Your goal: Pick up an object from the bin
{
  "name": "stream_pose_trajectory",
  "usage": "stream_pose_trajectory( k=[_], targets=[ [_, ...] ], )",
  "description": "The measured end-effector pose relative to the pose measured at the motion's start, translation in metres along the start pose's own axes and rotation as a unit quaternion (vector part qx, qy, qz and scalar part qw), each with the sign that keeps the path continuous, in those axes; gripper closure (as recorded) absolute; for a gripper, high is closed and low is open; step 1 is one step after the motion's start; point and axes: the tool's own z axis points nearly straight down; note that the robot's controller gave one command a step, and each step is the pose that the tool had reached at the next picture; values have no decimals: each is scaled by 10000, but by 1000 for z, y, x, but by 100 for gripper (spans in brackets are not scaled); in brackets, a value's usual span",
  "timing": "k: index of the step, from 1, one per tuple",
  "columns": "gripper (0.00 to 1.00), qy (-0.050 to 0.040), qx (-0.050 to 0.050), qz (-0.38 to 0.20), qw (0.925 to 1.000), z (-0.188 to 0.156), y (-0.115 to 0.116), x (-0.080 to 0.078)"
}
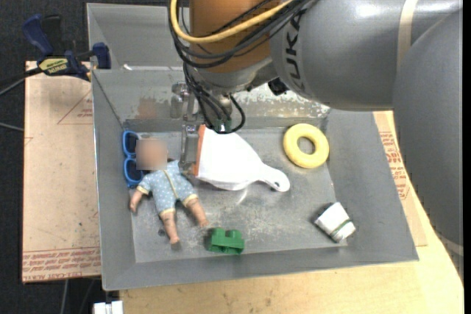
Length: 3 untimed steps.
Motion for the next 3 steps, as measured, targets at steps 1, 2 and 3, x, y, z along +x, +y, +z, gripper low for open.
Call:
stream_pose_trajectory(
  k=[1,2,3],
  targets=[
    [0,-38,-7,17,10000,-5,-1,-1],
    [0,-54,-14,-322,9995,25,-13,13],
    [0,-50,-5,-1124,9936,76,-12,26]
  ],
)
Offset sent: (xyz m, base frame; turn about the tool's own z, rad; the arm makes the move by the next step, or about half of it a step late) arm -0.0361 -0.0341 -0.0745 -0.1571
